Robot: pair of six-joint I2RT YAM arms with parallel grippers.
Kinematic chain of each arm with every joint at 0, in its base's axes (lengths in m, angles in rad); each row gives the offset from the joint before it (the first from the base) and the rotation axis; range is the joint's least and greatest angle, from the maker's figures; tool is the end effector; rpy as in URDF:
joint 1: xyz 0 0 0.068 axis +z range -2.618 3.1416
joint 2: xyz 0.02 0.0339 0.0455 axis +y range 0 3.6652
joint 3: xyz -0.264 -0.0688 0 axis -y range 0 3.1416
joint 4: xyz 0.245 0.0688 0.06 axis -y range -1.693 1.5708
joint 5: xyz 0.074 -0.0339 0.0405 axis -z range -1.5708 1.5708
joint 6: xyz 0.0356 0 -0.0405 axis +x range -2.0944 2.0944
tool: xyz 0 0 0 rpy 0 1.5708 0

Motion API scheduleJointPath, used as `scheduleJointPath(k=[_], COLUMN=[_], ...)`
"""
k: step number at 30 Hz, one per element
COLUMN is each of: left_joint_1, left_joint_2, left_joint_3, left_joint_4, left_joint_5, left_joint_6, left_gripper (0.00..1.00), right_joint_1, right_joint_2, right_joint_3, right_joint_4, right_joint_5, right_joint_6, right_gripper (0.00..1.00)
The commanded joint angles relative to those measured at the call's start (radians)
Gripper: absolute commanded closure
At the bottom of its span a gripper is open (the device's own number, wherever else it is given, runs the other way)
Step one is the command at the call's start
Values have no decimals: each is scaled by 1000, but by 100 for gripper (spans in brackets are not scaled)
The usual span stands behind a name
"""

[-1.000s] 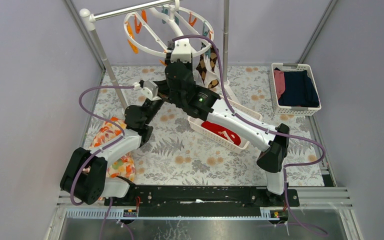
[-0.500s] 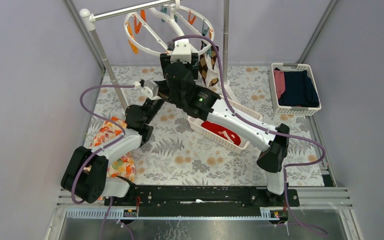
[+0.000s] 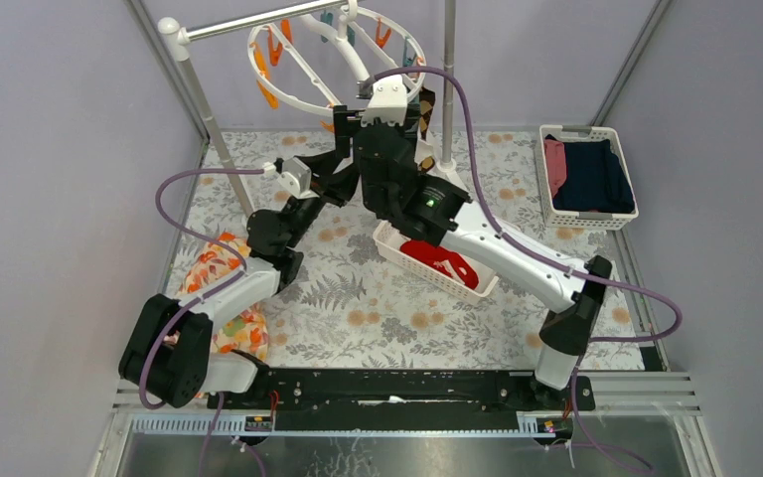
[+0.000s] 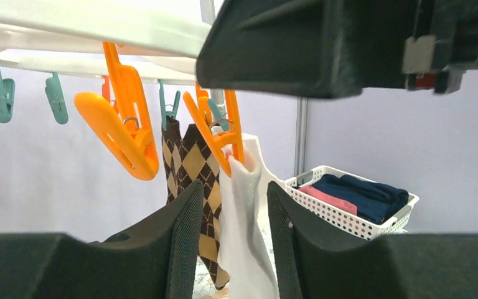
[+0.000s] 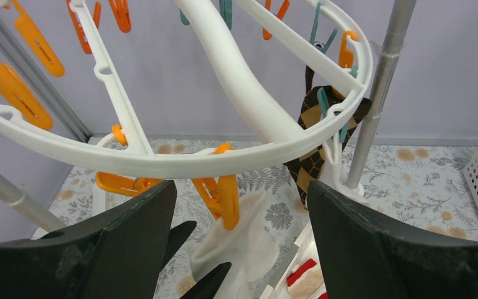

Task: Clip the socks to the hanger
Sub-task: Clamp the sock onto the hanger, then rotate the hanger at the clothesline.

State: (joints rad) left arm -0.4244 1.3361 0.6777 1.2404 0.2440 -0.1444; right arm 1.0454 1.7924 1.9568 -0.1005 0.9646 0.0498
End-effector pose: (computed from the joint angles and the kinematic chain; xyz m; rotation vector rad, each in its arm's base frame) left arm 0.2514 -0.1230 0.3275 0.3655 0.9604 -0.6395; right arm 0.2279 0.3348 0.4764 0.0173 1.5361 0.1449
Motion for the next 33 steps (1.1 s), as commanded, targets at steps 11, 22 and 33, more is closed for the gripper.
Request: scheduleJointPath(k=[11, 22, 33], left_joint_1=[11, 15, 16], left_joint_2=[-222, -583, -691], left_joint_3=[-172, -370, -339], left_joint_4=[-179, -439, -858], left_joint_5=[-52, 50, 140], left_joint_6=[13, -209, -434], left_gripper=[31, 18, 1], right_joint_1=[-12, -225, -417], right_joint_2=[-326, -709, -873], right_joint_3=[-302, -846, -1241], right_joint_4=[118, 212, 387], right_joint_5=[-191, -767, -932], right_joint_6=[-43, -151, 14], right_gripper=[11, 4, 0])
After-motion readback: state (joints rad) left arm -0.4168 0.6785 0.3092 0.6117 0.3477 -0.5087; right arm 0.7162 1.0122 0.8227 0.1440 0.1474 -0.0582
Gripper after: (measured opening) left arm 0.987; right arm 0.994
